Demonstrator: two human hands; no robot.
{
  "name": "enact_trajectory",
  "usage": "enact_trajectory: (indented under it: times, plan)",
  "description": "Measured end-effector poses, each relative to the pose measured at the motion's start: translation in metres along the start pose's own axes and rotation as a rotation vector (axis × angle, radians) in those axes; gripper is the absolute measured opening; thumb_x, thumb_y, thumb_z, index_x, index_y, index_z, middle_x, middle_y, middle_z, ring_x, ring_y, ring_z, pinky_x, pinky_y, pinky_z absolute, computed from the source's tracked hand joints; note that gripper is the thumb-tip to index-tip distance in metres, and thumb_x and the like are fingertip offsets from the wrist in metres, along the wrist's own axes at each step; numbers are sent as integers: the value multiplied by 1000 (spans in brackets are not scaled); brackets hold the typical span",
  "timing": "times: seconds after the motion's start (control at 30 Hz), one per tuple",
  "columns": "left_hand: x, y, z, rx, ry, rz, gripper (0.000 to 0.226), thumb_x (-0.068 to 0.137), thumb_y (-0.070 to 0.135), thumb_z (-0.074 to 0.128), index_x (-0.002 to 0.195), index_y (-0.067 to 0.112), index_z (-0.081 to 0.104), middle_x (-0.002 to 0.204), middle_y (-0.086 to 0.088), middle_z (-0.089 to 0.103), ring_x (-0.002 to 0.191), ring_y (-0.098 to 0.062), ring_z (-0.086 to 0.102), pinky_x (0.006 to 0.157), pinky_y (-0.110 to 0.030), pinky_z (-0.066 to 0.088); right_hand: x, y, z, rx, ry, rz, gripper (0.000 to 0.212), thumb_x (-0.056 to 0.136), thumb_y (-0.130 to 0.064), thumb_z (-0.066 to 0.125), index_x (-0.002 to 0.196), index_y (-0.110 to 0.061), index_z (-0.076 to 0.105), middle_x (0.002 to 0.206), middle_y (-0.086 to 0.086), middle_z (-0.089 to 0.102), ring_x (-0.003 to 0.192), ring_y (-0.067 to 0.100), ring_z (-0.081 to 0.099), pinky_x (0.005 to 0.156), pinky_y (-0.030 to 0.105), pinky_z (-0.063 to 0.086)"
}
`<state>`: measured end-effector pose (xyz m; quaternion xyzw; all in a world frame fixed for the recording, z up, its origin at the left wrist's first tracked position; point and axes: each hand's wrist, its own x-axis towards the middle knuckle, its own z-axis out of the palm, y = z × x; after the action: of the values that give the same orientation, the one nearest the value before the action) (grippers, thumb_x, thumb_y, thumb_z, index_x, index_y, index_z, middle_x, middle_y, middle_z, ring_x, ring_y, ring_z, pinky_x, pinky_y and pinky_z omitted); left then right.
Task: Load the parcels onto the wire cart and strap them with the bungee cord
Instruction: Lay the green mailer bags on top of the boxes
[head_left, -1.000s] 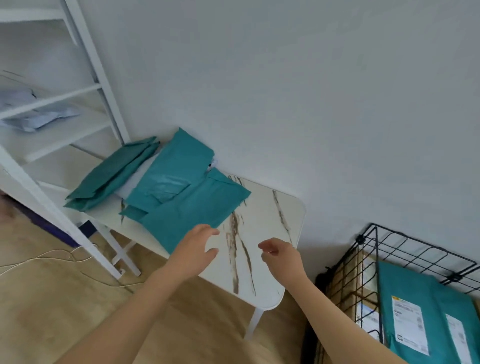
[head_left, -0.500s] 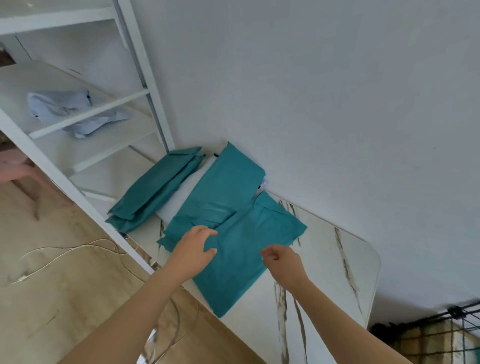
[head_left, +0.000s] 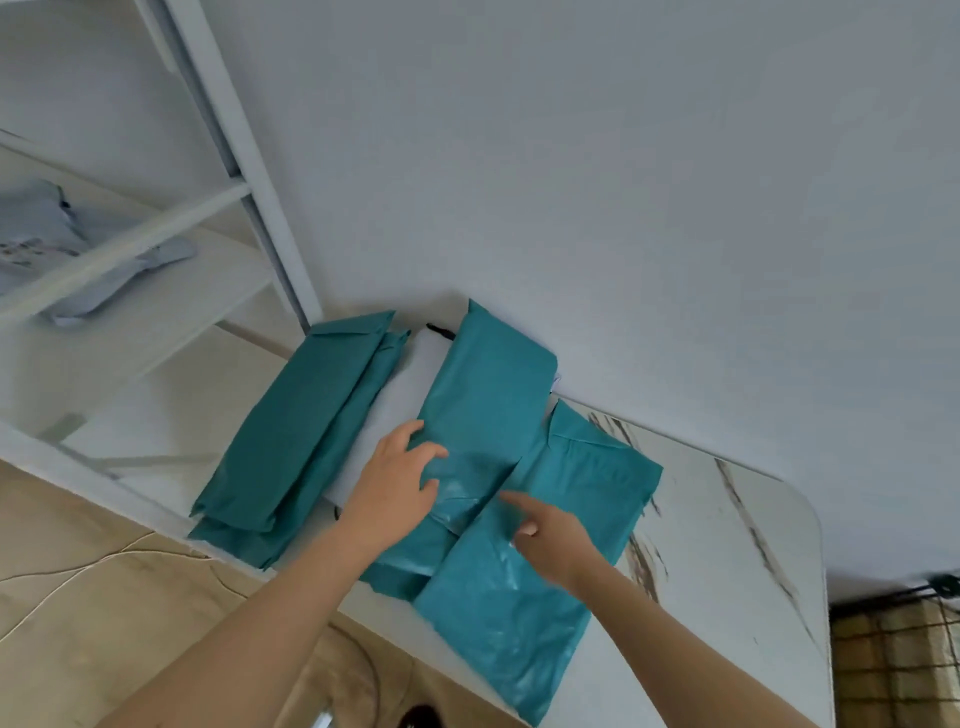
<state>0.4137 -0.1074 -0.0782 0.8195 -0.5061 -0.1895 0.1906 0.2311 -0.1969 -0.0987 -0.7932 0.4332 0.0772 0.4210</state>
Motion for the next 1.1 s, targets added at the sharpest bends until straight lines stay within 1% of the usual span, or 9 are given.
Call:
enact_trajectory:
  times: [0.13,0.27,0.37,0.47,0.6,0.73,0.77,1.0,1.1]
  plan:
    - [16,-13,-9,-11,-39,98,39,91,2,41,123,17,56,155,6,20,108,-20,55,89,-29,43,13,-17,18,-344,-30,2,53,94,-20,35,143,-41,29,112,11,63,101,30,59,69,30,40]
    - [25,-22,-14,116,-124,218,47,89,-2,39,128,19,53,156,14,16,101,-17,59,82,-33,47,18,-23,22,-452,-64,85,40,97,-29,36,137,-31,37,118,13,60,106,32,57,70,32,39]
    - [29,-27,-14,150,-166,283,54,85,-7,41,131,18,51,155,14,17,111,-15,55,86,-30,47,20,-24,24,-418,-41,134,31,97,-26,37,124,-18,48,111,13,60,101,33,57,68,32,39]
    - [32,-31,-12,138,-158,308,58,84,-11,42,135,16,48,152,9,25,121,-14,48,92,-24,43,16,-24,22,-377,84,182,30,96,-26,38,106,-7,59,91,11,59,84,28,57,61,29,38]
    - [32,-26,-13,124,-103,357,57,84,-11,43,135,13,49,147,4,33,124,-15,46,96,-21,40,3,-25,7,-367,224,260,33,88,-37,54,92,-7,66,78,7,60,69,23,50,57,26,40]
    - [32,-13,-13,114,-26,417,46,87,-5,45,128,12,57,137,4,45,117,-15,51,93,-22,42,-15,-19,-12,-422,230,334,3,80,-12,58,77,-13,58,72,0,53,73,23,56,59,26,42]
    - [32,-8,-13,108,-11,433,45,86,-5,46,126,11,59,133,3,48,114,-16,53,92,-24,43,-19,-15,-15,-434,238,356,13,80,-5,53,73,-16,52,71,0,52,74,23,54,61,27,40]
    - [31,41,-11,142,62,501,28,84,3,56,109,12,65,112,1,50,107,-14,47,79,-24,44,-61,17,-55,-498,351,433,31,85,-4,48,113,-18,46,78,-3,46,71,16,46,61,24,37]
    - [29,71,-7,181,136,555,9,79,9,70,89,10,70,96,-2,57,93,-20,55,63,-29,46,-80,34,-71,-431,371,509,24,86,-3,45,106,-14,54,88,0,49,83,19,52,69,24,41]
